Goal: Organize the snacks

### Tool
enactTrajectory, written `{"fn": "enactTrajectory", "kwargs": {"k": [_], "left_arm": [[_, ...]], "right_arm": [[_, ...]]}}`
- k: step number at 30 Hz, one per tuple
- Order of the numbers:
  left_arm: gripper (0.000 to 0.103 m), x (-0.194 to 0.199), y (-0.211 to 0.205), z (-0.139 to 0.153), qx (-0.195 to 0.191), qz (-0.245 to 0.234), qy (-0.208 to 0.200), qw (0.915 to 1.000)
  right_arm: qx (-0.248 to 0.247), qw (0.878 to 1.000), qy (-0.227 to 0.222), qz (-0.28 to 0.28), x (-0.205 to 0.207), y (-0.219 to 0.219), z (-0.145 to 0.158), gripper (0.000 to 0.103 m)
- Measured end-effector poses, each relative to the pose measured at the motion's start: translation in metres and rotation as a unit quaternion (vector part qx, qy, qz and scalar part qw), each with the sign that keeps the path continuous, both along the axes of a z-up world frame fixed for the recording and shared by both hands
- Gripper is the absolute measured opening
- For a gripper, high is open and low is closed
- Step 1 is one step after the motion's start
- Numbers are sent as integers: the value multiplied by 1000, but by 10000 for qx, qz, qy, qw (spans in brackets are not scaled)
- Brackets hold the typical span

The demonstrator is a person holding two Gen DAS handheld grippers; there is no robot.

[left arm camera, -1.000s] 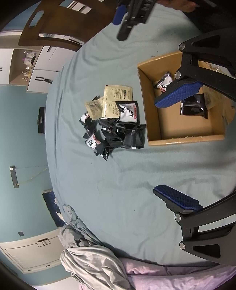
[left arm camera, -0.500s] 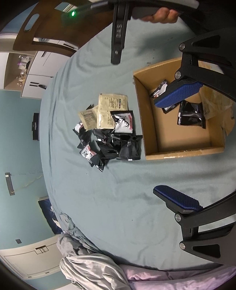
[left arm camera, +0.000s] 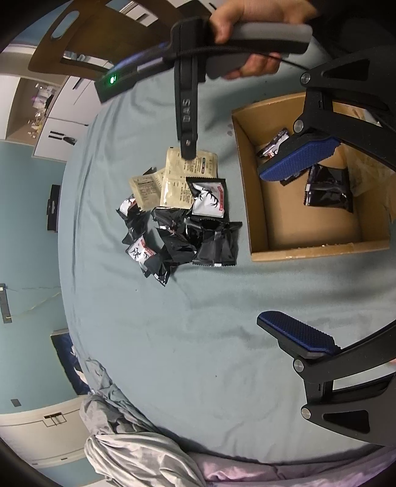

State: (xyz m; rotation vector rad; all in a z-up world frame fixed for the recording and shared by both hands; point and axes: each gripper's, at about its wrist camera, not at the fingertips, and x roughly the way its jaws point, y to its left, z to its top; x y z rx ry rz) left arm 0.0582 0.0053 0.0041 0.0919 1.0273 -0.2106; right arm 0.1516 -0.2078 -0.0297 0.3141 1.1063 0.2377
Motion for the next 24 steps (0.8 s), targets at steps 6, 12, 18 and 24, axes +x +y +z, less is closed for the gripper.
{"fn": "enactTrajectory", "kwargs": {"k": [6, 12, 18, 24], "left_arm": [[88, 4, -1, -5, -93, -9, 129, 9999], [88, 8, -2, -10, -24, 40, 161, 9999], [88, 16, -3, -11, 102, 196, 0, 9998], [88, 28, 6, -18, 249, 455, -200, 9985]], "right_arm": [[169, 9997, -29, 194, 30, 5, -12, 75], [405, 9983, 22, 420, 46, 12, -27, 52], [439, 9983, -220, 305, 33, 1, -10, 12], [783, 9940, -763, 45, -5, -11, 24, 2]]}}
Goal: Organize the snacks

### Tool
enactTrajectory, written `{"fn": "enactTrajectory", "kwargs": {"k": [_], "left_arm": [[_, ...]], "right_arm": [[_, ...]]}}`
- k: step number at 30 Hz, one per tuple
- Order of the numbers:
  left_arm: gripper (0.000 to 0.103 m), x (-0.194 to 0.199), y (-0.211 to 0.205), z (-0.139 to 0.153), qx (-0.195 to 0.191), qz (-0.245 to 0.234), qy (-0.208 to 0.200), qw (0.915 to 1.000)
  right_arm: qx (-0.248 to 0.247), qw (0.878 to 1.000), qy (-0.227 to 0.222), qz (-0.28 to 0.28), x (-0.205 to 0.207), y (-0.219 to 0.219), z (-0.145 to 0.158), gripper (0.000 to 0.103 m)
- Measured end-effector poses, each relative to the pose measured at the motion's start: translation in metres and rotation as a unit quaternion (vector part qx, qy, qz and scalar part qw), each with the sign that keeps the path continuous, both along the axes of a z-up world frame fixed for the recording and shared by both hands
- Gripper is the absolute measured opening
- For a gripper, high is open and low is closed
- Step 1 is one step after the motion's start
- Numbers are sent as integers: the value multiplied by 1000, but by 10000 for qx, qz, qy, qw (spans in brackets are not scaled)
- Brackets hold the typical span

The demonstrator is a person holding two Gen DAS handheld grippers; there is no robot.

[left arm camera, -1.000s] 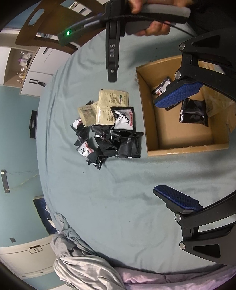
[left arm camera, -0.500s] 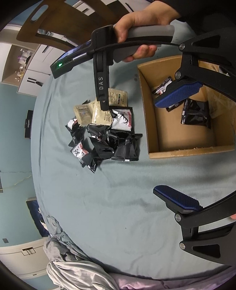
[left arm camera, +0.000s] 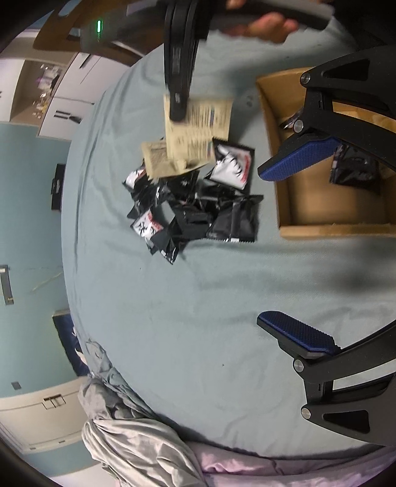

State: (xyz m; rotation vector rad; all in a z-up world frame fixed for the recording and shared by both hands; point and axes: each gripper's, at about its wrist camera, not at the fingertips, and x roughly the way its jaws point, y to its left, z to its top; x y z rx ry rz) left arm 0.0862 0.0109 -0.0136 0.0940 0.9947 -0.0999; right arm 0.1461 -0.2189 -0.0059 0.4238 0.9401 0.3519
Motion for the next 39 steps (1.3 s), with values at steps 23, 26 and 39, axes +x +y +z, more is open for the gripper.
{"fn": "enactTrajectory", "kwargs": {"k": [23, 26, 39], "left_arm": [[89, 100, -6, -55, -751, -825, 1681, 9794], [89, 114, -10, -73, -904, -870, 2077, 9701], [37, 111, -44, -82, -117, -1015, 1902, 9764]], "right_arm": [[-39, 9839, -1249, -1280, -198, -50, 38, 2], [-17, 9865, -1076, -1235, -182, -46, 31, 2], [-409, 9879, -931, -1175, -154, -39, 28, 2]]}}
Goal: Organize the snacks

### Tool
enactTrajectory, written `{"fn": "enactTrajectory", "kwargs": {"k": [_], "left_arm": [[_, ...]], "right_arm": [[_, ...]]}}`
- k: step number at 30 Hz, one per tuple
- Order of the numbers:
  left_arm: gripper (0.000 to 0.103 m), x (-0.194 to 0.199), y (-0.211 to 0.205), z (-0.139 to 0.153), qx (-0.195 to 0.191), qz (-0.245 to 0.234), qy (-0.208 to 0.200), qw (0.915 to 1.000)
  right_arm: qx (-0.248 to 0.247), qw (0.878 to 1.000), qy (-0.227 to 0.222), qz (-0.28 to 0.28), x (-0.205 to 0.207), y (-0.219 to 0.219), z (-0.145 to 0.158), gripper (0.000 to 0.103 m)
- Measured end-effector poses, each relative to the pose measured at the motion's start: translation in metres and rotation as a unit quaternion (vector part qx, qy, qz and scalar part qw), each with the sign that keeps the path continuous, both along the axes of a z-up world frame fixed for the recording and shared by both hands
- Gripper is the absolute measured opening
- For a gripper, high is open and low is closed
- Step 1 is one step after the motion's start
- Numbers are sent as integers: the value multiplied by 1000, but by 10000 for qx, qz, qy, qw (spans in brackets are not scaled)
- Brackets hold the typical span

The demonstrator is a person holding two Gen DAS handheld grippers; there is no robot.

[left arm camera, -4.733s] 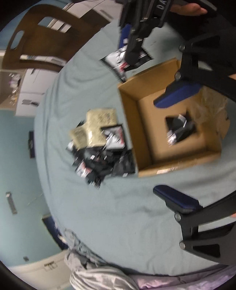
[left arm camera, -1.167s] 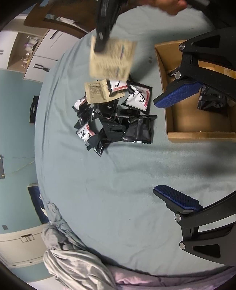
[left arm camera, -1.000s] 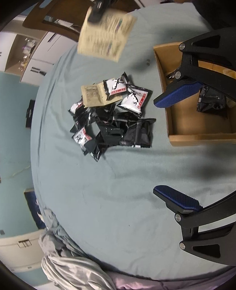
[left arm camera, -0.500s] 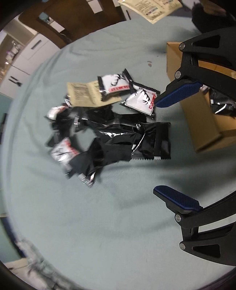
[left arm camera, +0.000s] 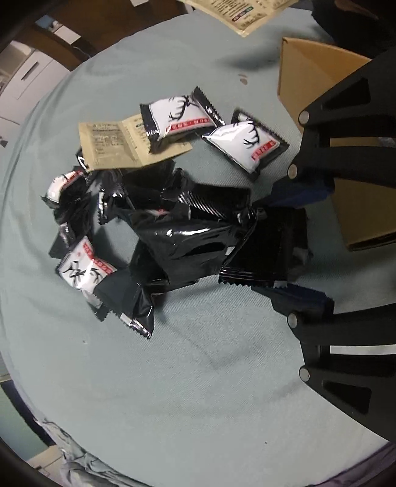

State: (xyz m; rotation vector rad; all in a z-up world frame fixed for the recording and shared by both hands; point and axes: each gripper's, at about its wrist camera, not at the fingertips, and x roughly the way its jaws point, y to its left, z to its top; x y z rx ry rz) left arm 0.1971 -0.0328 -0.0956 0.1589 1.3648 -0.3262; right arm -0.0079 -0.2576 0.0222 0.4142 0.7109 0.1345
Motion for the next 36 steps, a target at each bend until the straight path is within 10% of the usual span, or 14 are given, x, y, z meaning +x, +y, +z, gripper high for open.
{"fn": "enactTrajectory", "kwargs": {"k": [18, 36], "left_arm": [[34, -102, 61, 133, -685, 749, -2040, 9737], [39, -206, -15, 124, -994, -1126, -2180, 9643]], "right_arm": [[-4, 9999, 35, -95, -6, -4, -3, 2], [410, 9981, -299, 354, -40, -9, 2, 2]]}}
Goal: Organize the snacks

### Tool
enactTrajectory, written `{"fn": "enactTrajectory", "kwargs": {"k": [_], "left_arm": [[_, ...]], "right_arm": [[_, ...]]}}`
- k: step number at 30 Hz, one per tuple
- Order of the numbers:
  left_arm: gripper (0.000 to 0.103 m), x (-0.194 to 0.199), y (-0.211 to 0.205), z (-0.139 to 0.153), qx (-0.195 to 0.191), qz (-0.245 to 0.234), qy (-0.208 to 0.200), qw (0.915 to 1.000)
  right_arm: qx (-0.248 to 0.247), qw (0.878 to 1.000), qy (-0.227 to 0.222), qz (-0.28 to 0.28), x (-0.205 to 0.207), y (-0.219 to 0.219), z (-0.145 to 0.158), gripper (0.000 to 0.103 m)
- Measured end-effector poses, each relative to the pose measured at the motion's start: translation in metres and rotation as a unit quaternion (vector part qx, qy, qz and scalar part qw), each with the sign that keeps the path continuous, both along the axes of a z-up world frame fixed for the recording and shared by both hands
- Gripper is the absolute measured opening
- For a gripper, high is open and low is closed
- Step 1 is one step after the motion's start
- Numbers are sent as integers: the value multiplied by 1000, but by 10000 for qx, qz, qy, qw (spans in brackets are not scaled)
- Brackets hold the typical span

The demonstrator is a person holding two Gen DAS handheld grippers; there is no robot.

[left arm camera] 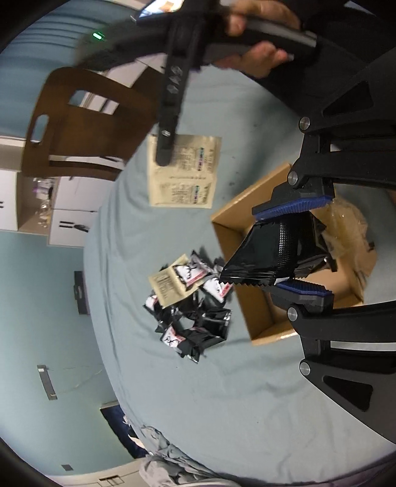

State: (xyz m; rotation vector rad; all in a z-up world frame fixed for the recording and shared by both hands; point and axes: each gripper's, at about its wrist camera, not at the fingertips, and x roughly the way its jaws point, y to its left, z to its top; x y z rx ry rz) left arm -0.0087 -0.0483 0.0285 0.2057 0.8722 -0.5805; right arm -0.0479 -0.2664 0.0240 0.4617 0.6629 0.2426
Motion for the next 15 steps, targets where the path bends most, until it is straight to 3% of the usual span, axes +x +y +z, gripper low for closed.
{"fn": "enactTrajectory", "kwargs": {"k": [3, 5, 7, 15], "left_arm": [[52, -2, -6, -9, 353, 88, -162, 9992], [71, -2, -4, -10, 540, 200, -274, 9980], [83, 1, 2, -9, 561, 389, -352, 9970], [84, 29, 44, -9, 518, 1615, -302, 9851]], "right_arm": [[43, 10000, -68, 49, -4, 1, -2, 2], [41, 9999, -117, 109, -6, 1, -2, 2], [8, 9998, -135, 162, -8, 5, -2, 2], [-99, 9971, -112, 753, -3, 23, -2, 2]]}}
